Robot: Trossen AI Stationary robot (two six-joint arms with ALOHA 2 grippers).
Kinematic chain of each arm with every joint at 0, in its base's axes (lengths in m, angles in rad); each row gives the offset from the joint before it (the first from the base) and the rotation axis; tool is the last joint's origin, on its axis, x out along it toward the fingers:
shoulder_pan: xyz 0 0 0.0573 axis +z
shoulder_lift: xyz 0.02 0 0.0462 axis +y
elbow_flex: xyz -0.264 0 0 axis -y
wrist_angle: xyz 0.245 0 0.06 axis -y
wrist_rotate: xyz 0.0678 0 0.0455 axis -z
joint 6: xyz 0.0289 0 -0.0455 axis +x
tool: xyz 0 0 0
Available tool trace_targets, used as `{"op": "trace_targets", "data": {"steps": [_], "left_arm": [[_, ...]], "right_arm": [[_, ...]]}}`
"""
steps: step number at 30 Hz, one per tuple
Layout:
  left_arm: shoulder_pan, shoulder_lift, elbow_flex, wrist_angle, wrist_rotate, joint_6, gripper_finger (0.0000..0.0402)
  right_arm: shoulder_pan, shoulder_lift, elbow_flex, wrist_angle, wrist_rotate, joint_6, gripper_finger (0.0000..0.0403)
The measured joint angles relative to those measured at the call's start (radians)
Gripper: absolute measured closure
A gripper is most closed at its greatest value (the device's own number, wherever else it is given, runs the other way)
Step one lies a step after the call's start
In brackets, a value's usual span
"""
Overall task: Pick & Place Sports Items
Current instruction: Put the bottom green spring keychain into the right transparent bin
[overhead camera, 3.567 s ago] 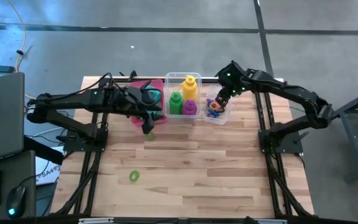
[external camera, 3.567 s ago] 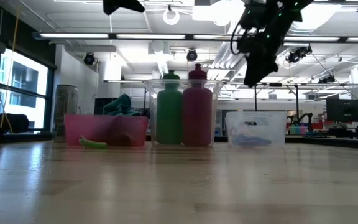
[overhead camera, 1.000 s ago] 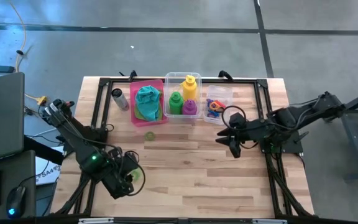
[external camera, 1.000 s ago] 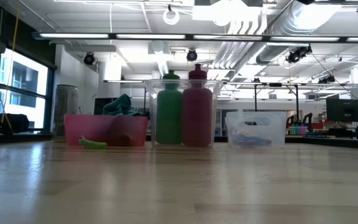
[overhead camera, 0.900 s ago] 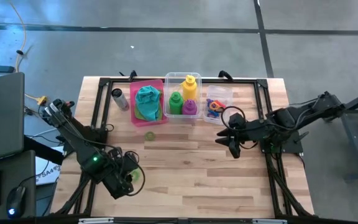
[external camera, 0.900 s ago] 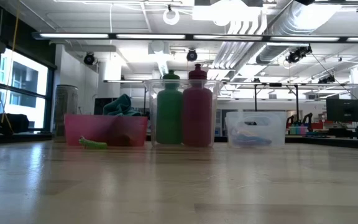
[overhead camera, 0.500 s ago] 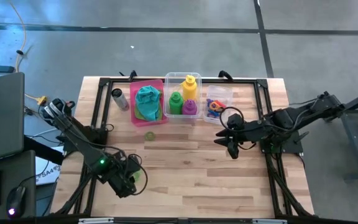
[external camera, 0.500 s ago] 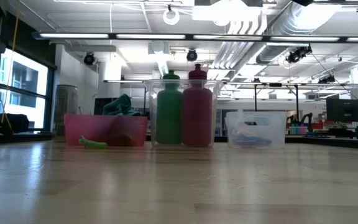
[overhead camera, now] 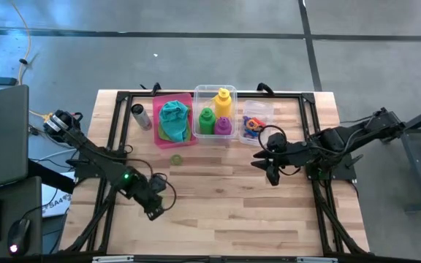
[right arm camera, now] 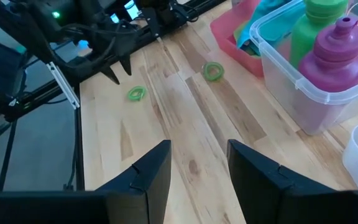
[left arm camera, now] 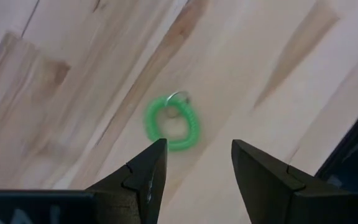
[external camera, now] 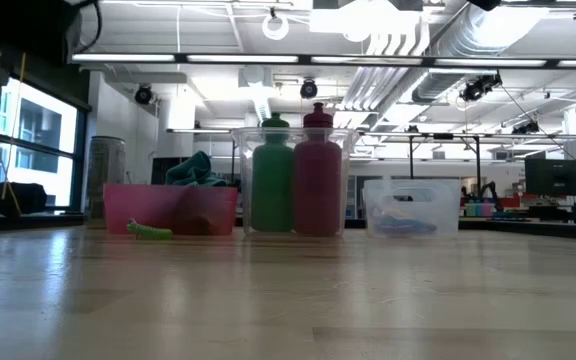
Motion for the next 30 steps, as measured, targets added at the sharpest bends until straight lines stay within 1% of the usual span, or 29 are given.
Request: {"op": "trace_targets", "data": {"steps": [4, 12, 16, 19, 24, 30], "left_arm": [[0.044, 0.000, -0.027, 0.002, 0.070, 0.011, 0.0225], [0.131, 0.000, -0.088, 0.033, 0.144, 0.021, 0.0225], [0.139, 0.000, -0.095, 0.052, 0.134, 0.040, 0.0225], [0.137, 0.000, -0.096, 0.051, 0.108, 0.040, 0.0225], [0.119, 0.001, -0.096, 0.050, 0.077, 0.024, 0.0225], [0.090, 0.050, -0.096, 0.054, 0.061, -0.020, 0.0225]], "right_arm": [[0.000, 0.000, 0.000, 0.000, 0.001, -0.003, 0.0255], [0.000, 0.000, 0.000, 0.000, 0.001, -0.003, 0.0255], [0.000, 0.000, 0.000, 0.000, 0.001, -0.001, 0.0255], [0.000, 0.000, 0.000, 0.000, 0.001, 0.004, 0.0255], [0.000, 0.000, 0.000, 0.000, 0.001, 0.004, 0.0255], [0.000, 0.000, 0.000, 0.000, 0.012, 0.005, 0.0255]]}}
